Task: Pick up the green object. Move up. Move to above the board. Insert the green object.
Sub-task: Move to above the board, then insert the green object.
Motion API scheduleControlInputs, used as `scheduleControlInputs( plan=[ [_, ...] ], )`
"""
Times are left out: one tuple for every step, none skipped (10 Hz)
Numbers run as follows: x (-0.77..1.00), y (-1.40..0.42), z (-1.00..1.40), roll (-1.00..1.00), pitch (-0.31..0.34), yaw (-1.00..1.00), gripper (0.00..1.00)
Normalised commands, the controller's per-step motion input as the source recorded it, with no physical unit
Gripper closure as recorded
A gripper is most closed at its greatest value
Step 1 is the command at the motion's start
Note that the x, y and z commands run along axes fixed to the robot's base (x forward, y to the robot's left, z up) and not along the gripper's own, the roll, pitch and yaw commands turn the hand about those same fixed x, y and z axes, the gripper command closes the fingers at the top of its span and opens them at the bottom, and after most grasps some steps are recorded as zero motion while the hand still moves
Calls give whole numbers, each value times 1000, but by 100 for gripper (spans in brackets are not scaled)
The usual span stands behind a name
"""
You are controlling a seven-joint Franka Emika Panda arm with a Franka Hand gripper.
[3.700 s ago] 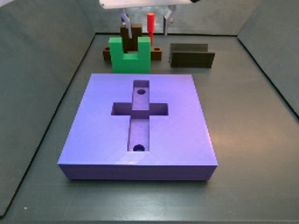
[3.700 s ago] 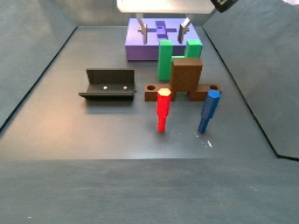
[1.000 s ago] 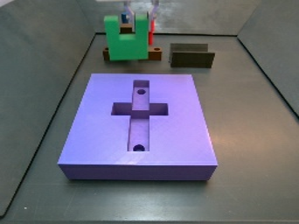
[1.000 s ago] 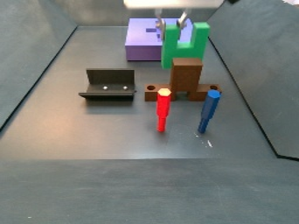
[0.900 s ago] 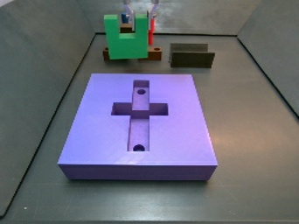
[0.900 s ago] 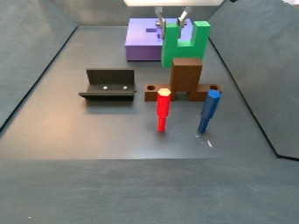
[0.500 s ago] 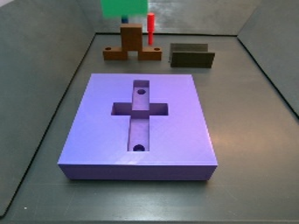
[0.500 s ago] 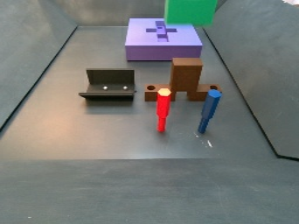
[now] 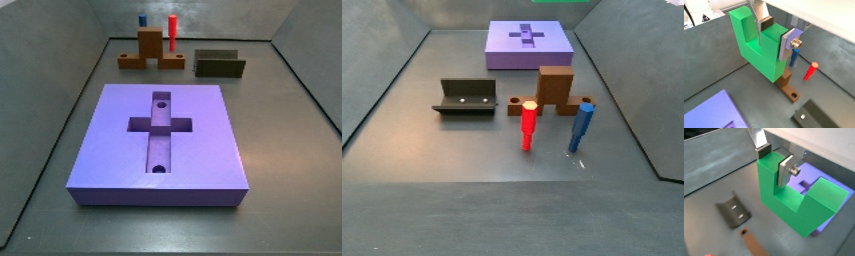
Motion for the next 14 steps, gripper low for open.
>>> scheduleControlInputs(
  plan=[
    [91,-1400,264,80,314,-489,100],
    [114,-1400,279,82,293,-304,100],
    [158,-1400,268,17,239,-137,100],
    [172,-1400,272,16,191,-57,100],
    [207,-1400,291,10,173,-33,100],
    [136,-718,153,3,165,-22,100],
    [87,-229,52,5,143,-8,100],
    [-100,-126,0,-19,0,0,100],
    [-6,-77,0,0,0,0,100],
    [-6,-31,0,0,0,3,100],
    [-9,-91,0,0,0,6,100],
    [-14,-206,-177,-43,-43,46,100],
    [-160,-43,-549,-270,-93,0,100],
    [-69,-26,-1000,-10,0,91,100]
  ],
)
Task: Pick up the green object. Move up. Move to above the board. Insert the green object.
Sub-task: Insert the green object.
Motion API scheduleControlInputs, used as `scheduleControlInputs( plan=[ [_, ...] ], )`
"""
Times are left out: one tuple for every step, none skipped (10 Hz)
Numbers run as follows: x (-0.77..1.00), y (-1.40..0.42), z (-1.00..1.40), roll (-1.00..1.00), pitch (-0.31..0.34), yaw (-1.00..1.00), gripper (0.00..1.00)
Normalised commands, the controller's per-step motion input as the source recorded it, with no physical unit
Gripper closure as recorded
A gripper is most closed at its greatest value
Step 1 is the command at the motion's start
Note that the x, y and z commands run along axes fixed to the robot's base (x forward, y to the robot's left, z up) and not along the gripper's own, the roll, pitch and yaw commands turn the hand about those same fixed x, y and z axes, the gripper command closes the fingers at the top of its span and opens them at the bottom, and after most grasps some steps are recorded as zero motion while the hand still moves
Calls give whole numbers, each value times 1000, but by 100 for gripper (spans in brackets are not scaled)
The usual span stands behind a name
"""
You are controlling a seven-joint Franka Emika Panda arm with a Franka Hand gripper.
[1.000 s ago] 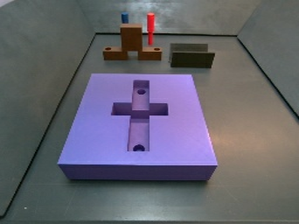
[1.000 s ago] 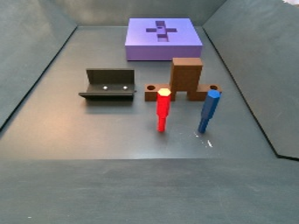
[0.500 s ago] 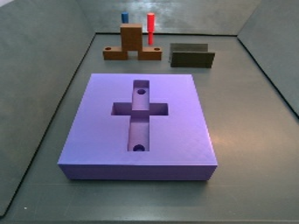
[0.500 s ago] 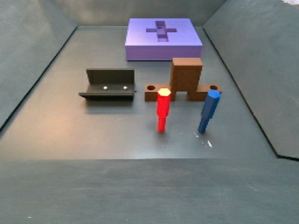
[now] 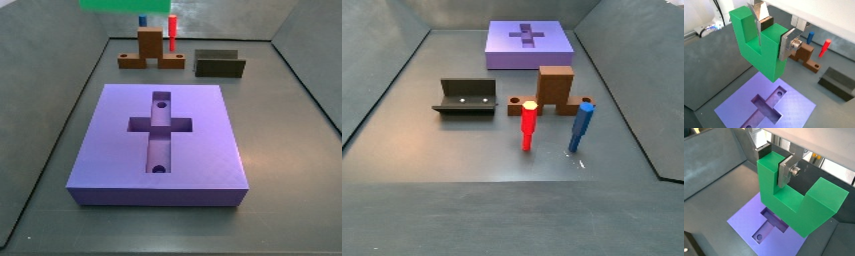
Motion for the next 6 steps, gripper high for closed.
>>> scheduleControlInputs(
  plan=[
    [414,-94,-1000,16,-67,0,100],
    [600,-23,-1000,4,-59,0,100],
    [760,-220,-903,80,-27,37,100],
    [886,-254,-754,36,-17,9,100],
    [857,-397,-669,157,-24,0,100],
    [657,-434,-817,161,-83,49,100]
  ],
)
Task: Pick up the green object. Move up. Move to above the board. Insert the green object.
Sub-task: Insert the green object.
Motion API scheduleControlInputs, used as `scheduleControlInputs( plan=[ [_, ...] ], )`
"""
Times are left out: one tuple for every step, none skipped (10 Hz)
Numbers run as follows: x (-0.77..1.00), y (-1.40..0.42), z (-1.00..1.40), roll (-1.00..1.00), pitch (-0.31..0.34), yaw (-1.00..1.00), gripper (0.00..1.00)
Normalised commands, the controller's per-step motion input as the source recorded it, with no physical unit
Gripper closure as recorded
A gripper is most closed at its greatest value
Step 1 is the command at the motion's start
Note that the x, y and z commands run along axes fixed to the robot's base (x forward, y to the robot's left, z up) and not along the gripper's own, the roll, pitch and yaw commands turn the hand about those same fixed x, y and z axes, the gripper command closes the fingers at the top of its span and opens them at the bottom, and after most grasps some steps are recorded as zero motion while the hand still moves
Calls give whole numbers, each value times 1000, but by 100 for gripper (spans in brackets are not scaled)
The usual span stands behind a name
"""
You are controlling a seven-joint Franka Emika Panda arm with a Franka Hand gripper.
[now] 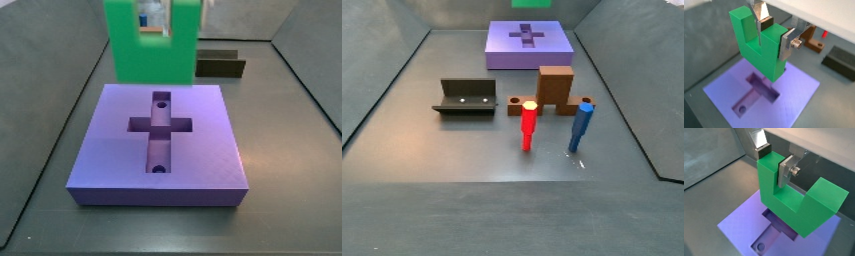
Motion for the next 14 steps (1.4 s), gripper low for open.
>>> scheduleControlInputs(
  plan=[
    [437,-389,-797,123,-179,0,100],
    [434,-331,-606,226,-129,69,100],
    [511,-183,-394,294,-30,91,100],
    [440,-3,-471,226,0,17,100],
    [29,57,-346,230,0,154,100],
    [-120,191,-160,114,0,149,100],
    [-129,183,-140,40,0,114,100],
    [-249,211,-137,-39,0,91,100],
    [-411,249,-60,-160,-41,51,100],
    [-314,169,-60,-164,-43,51,100],
    [-109,0,-57,-167,-50,86,100],
    [-63,-123,0,-193,-73,34,100],
    [0,-3,-114,-307,-127,0,100],
    [0,0,-157,-377,-170,0,100]
  ],
)
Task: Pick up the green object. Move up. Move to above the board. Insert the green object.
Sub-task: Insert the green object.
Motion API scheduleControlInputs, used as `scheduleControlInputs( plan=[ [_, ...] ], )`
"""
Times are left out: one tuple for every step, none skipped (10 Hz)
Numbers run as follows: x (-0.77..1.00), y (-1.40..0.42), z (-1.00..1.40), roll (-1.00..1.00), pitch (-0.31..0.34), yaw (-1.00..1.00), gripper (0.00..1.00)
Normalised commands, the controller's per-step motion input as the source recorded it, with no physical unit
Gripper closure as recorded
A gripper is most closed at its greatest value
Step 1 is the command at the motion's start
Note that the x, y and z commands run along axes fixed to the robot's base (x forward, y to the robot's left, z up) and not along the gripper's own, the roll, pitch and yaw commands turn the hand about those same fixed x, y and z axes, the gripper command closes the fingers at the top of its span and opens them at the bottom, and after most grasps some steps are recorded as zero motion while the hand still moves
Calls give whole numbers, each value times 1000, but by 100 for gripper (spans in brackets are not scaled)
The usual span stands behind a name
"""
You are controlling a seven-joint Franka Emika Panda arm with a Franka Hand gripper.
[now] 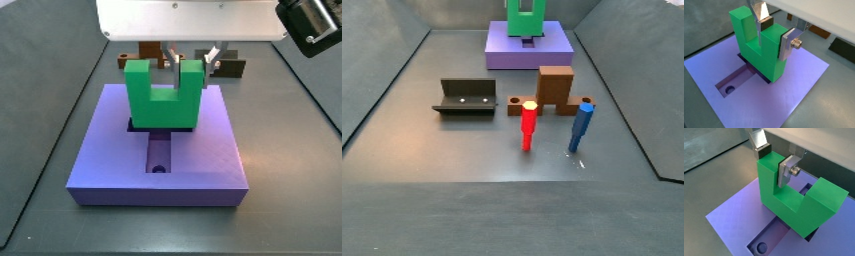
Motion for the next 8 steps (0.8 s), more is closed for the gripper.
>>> scheduleControlInputs(
  plan=[
    [0,0,-120,-301,-131,0,100],
    [-11,0,-89,-249,-101,14,100],
    [-131,0,-94,-207,-84,6,100],
    [-329,74,-71,-109,-54,0,100],
    [-437,180,-17,-27,-24,-66,100],
    [-431,186,0,0,0,-131,100],
    [-223,37,0,0,0,-151,100],
    [0,-6,-57,0,4,-137,100]
  ],
)
